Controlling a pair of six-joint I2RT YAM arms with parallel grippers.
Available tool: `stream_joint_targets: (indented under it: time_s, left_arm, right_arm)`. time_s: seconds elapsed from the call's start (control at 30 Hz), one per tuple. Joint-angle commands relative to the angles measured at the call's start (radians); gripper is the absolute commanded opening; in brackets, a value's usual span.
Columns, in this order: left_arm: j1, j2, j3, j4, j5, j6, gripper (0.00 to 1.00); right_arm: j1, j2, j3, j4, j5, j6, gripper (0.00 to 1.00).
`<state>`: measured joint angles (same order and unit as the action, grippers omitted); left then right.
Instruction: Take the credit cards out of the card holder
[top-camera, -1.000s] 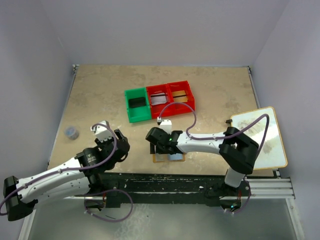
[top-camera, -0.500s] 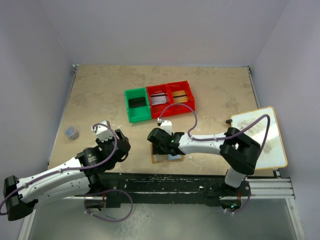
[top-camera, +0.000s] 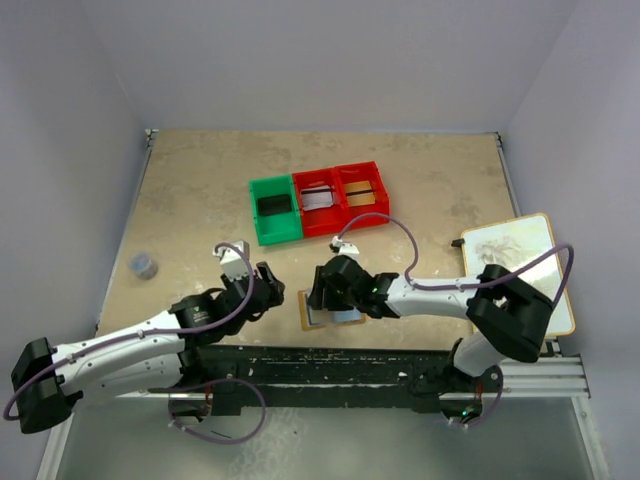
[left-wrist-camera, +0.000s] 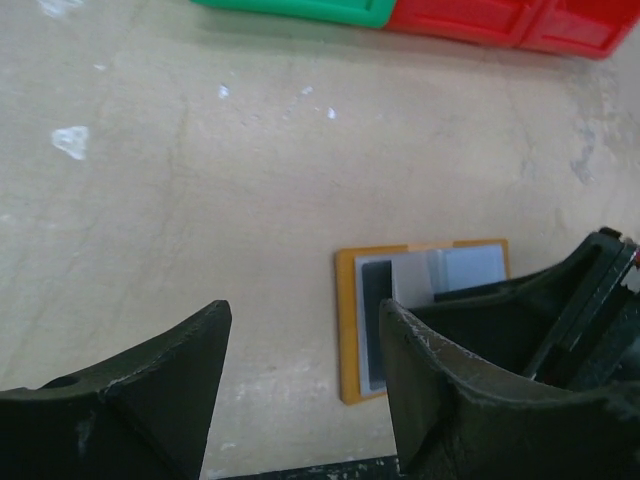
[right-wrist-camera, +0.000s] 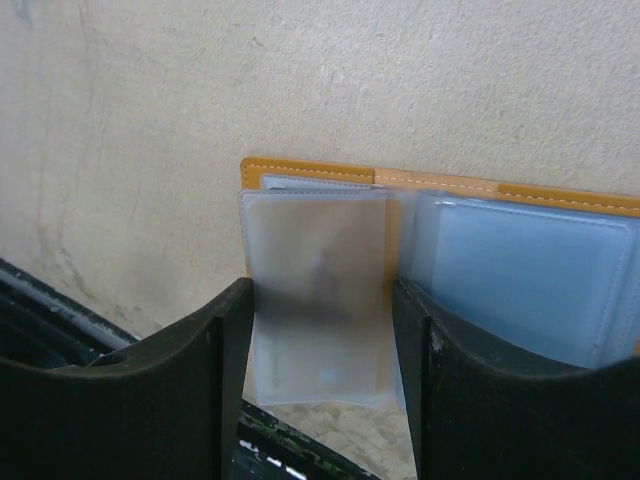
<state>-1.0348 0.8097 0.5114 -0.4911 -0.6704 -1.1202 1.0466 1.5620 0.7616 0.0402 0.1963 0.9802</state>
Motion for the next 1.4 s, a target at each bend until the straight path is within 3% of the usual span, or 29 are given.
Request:
stream_joint_targets:
  time_s: [0.0, 0.33, 0.73, 0.87, 0.97, 1.07, 1.37]
  left_arm:
    - [0.001, 0.023, -0.055, 0.289, 0.201, 0.064, 0.58]
    - [0.001, 0.168, -0.170, 0.670, 0.485, 0.071, 0.50]
    - [0.000, 0.401, -0.162, 0.883, 0.596, 0.087, 0.41]
    - [-0.001, 0.447, -0.143, 0.867, 0.582, 0.101, 0.32]
    - [-0.001, 0.477, -0.122, 0.785, 0.521, 0.102, 0.21]
    - [0.000, 0.475, -0.119, 0.695, 0.446, 0.102, 0.16]
    - [-0.001, 0.484, -0.121, 0.707, 0.459, 0.124, 0.13]
  right_arm:
    - [-0.054, -0.085, -0.100, 0.175, -0.094, 0.034, 0.58]
    - [-0.111, -0.136, -0.204, 0.242, -0.127, 0.083, 0.58]
    - [-0.122, -0.140, -0.226, 0.256, -0.131, 0.105, 0.60]
    - [-0.123, -0.137, -0.224, 0.257, -0.138, 0.107, 0.62]
    - [-0.123, -0.138, -0.211, 0.238, -0.141, 0.106, 0.65]
    - [-0.125, -0.163, -0.203, 0.228, -0.141, 0.103, 0.69]
    - [-0.140, -0.204, -0.250, 0.249, -0.138, 0.150, 0.69]
